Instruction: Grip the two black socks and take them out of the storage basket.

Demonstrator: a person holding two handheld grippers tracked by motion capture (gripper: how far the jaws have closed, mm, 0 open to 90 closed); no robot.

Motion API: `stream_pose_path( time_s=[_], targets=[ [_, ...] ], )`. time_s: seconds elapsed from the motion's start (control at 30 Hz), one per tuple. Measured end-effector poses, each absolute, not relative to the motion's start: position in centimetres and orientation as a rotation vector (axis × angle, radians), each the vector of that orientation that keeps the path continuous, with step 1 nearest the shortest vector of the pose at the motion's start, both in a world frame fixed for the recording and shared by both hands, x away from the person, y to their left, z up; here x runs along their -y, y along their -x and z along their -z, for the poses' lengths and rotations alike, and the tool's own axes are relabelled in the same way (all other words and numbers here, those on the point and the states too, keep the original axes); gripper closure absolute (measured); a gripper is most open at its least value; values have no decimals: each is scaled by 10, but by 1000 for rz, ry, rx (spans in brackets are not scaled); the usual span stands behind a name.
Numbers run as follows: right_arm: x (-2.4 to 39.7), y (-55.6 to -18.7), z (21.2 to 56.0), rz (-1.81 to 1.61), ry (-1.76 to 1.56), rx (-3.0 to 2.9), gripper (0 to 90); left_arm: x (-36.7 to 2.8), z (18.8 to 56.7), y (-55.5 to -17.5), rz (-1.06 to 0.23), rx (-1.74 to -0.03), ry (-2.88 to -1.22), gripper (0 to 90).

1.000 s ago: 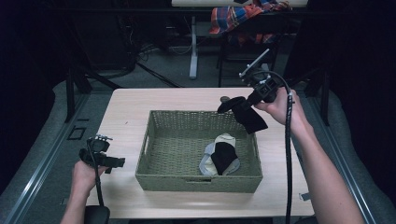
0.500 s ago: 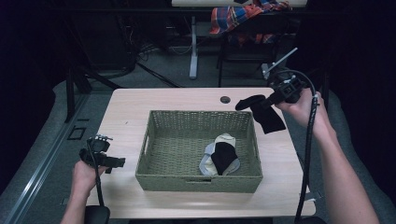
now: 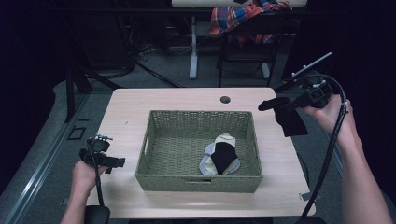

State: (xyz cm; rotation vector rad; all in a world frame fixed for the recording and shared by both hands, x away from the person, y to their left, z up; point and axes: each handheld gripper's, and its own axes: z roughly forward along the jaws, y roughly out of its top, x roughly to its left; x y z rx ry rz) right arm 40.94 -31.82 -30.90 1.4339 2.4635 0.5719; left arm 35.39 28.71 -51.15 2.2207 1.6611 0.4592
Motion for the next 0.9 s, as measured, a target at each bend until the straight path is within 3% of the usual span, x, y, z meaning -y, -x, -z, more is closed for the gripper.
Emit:
stream_pose_path(
  time_s=[0.9],
  targets=[
    [339,-414,431,-513,-1665,-2482,852,-285,513,-355,-459,-1655,-2235,2]
  ],
)
